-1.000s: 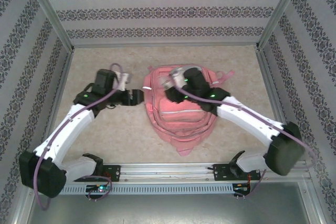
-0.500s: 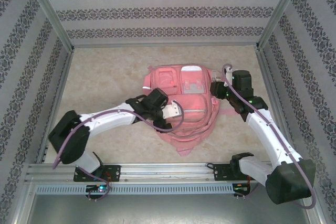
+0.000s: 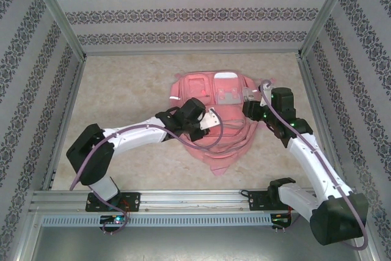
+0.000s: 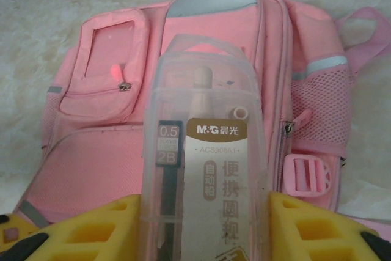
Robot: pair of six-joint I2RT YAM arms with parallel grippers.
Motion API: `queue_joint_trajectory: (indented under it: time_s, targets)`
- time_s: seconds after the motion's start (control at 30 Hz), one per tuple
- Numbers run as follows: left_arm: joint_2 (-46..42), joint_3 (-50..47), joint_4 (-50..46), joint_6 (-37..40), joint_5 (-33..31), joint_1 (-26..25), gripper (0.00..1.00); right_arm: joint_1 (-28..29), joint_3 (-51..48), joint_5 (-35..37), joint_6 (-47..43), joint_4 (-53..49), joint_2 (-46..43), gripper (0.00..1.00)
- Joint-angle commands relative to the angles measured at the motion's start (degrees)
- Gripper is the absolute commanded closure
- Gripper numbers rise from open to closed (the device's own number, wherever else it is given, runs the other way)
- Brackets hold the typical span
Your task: Pack the student bag
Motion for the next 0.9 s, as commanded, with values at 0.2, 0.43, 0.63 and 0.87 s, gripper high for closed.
queue_joint_trajectory:
  time_s: [0.2,0.43,0.63,0.87]
  targets:
    - [-2.6,6.2,-0.1,-14.9,15.3,9.9,1.0,3.8,-4.2,-8.5,-1.4,-1.2,-7.9,0.68]
    - [-2.9,8.4,4.6,-18.3,17.5,12.1,1.0,14.2,-7.6,-26.1,-26.6,-1.3,-12.4,0.67]
    - [-3.0,10.3,2.6,-18.3,20.4,12.1,1.0,20.7,-4.2,-13.2,-47.2,-1.4,-1.8,0.73]
    - [-5.9,8.5,0.7,-17.0,22.8,12.3,1.0,21.0,2.1,0.1,-56.5,4.0,11.4,0.65]
